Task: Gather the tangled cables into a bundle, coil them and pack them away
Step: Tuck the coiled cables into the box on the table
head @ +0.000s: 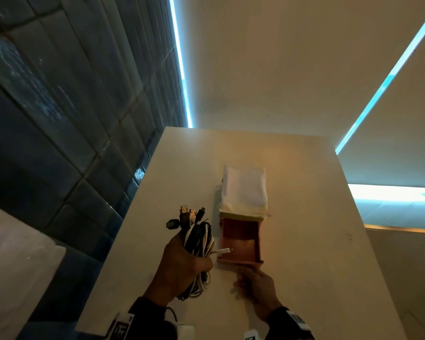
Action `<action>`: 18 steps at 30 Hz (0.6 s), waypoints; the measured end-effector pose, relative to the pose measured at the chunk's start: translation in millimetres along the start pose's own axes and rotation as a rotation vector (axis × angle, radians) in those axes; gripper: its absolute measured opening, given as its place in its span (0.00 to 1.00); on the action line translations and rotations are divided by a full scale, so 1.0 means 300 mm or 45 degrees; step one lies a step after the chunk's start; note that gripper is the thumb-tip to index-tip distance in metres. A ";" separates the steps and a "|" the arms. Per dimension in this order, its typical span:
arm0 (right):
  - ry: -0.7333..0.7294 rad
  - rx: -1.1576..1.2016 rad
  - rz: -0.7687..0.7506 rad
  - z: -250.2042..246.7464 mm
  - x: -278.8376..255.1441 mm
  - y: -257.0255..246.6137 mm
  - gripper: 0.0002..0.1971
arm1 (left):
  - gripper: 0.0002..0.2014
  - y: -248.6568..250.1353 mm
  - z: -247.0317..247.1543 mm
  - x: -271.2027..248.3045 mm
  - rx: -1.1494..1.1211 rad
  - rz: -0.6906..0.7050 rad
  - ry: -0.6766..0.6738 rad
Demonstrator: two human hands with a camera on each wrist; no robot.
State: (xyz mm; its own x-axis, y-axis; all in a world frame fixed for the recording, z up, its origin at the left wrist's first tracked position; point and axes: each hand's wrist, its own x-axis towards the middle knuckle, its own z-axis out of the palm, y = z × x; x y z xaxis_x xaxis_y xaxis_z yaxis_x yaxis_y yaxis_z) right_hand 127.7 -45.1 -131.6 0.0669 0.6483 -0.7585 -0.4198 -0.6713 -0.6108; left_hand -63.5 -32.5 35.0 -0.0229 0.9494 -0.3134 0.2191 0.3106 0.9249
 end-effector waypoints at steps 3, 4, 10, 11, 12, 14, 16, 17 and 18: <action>-0.106 -0.081 0.088 -0.022 -0.006 0.008 0.07 | 0.19 -0.012 0.010 0.007 0.058 0.045 -0.023; -0.174 -0.133 0.149 -0.030 -0.016 0.004 0.08 | 0.19 -0.011 0.013 0.004 0.095 0.068 -0.033; -0.434 -0.557 0.215 -0.031 -0.093 -0.168 0.27 | 0.25 0.013 0.017 -0.019 0.491 0.425 -0.324; -0.482 -0.497 0.186 -0.017 -0.104 -0.227 0.30 | 0.23 0.026 0.016 -0.021 0.667 0.553 -0.425; -0.576 -0.425 0.162 0.003 -0.118 -0.291 0.33 | 0.21 0.046 0.018 -0.023 0.857 0.666 -0.512; -0.776 -0.356 0.140 0.034 -0.132 -0.401 0.44 | 0.23 0.090 0.051 -0.026 1.163 0.843 -0.670; -0.971 -0.427 0.173 0.083 -0.159 -0.469 0.52 | 0.32 0.127 0.079 -0.024 1.421 0.987 -0.815; -1.039 -0.477 0.193 0.101 -0.183 -0.477 0.52 | 0.36 0.146 0.092 -0.024 1.534 1.048 -0.872; -1.063 -0.516 0.201 0.101 -0.202 -0.476 0.50 | 0.39 0.165 0.100 -0.023 1.596 1.081 -0.891</action>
State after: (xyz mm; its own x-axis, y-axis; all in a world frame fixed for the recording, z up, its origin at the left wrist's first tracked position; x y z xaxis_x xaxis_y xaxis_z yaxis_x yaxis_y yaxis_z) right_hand 156.1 22.4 8.5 -0.7001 0.4814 -0.5273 -0.0108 -0.7455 -0.6664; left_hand -23.4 -25.2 76.5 0.8399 0.5065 -0.1950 0.5418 -0.8039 0.2455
